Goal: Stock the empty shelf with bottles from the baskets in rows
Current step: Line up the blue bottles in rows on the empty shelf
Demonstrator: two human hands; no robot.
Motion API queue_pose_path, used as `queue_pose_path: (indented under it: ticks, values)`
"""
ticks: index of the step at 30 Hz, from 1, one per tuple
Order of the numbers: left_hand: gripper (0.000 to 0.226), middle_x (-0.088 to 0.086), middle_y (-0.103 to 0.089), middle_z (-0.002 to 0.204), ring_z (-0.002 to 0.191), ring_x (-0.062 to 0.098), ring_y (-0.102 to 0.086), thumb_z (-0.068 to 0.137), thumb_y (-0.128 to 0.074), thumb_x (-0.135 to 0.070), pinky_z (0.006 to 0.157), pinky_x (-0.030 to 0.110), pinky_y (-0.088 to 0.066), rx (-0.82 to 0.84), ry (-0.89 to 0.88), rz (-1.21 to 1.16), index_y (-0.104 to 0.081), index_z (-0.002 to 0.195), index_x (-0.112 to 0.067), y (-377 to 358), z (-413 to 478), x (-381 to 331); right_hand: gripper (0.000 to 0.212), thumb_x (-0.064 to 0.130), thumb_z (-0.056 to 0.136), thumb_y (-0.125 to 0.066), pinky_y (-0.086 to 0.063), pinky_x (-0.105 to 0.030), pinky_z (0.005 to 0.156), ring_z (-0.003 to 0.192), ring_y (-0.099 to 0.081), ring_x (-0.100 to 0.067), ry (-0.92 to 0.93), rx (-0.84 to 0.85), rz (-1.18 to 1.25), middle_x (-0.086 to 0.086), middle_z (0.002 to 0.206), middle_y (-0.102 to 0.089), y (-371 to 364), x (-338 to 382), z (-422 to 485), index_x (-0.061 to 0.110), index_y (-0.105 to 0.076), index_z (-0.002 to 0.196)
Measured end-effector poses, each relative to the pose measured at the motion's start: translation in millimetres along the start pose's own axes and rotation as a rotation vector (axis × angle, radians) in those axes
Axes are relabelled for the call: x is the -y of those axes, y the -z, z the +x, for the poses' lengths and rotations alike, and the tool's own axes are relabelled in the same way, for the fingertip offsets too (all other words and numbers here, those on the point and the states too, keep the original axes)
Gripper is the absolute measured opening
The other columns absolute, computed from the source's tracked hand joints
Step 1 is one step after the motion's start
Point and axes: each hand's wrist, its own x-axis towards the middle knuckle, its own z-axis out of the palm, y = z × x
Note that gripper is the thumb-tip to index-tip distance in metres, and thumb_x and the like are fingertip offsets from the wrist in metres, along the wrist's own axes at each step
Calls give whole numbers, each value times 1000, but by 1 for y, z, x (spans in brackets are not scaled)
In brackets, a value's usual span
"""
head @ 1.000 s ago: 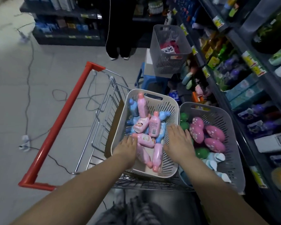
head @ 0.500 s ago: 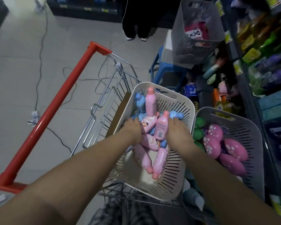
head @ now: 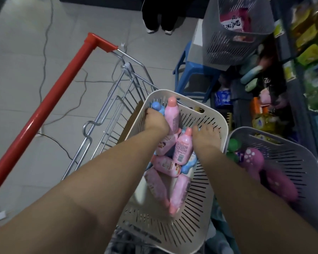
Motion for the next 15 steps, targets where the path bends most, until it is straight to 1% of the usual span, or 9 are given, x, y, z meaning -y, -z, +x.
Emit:
queue_pose_path:
  ticks: [2,3,4,5,6,7,10,13,15]
  values:
    - [34,17,-52,130,117,28,-51,99,-46,-14,94,28,-36,-80,-21,-29,-44,130,-1,-10,9,2,36,17,100,-33,-33,-38,99,123,-45,-34,-11,33,3,-16,131,-55,-1,-1,3,14,-37,136]
    - [24,15,-56,123,114,25,-52,101,-41,-19,96,25,-34,-133,-50,-35,-51,118,-7,-10,8,1,36,17,100,-32,-32,-38,98,122,-45,-34,-5,45,-2,-15,130,-57,0,-2,4,15,-38,135]
    - [18,14,-57,117,114,26,-53,100,-40,-21,104,31,-34,-163,-67,-56,-52,110,-10,-11,10,0,34,17,100,-33,-32,-37,98,122,-46,-33,4,47,-1,-15,128,-59,0,-3,4,14,-39,134]
    - [15,15,-57,116,113,28,-54,98,-42,-17,107,41,-36,-140,-117,-52,-48,109,-10,-13,13,0,32,16,100,-33,-33,-37,98,121,-47,-33,7,45,4,-14,126,-60,0,-4,5,13,-42,131]
    - [20,16,-56,119,113,30,-55,95,-46,-13,106,47,-38,-111,-148,-36,-45,114,-8,-15,16,0,30,16,100,-34,-33,-37,97,120,-47,-33,10,36,13,-14,125,-61,-1,-5,5,12,-44,128]
    - [28,16,-56,122,114,31,-55,92,-49,-10,106,48,-39,-111,-167,-17,-45,120,-7,-17,20,1,29,15,100,-34,-34,-37,97,119,-48,-33,10,27,35,-15,124,-61,0,-6,6,9,-47,125]
    - [41,17,-50,132,118,35,-53,92,-56,-11,107,41,-38,-78,-215,31,-49,132,-7,-17,27,3,30,10,99,-35,-40,-39,95,120,-47,-34,1,1,120,-17,125,-59,6,-7,7,3,-51,125]
    - [45,20,-39,137,119,40,-50,93,-55,-8,107,44,-36,-15,-269,137,-43,136,-6,-21,25,5,31,10,100,-35,-44,-39,95,123,-47,-32,-13,18,200,-15,129,-56,12,-8,7,3,-52,126]
    - [44,21,-39,138,120,40,-50,92,-55,-5,107,45,-36,-20,-293,159,-43,134,-5,-23,21,7,30,10,98,-40,-43,-38,97,120,-50,-32,-6,15,212,-15,128,-56,16,-12,6,5,-53,124]
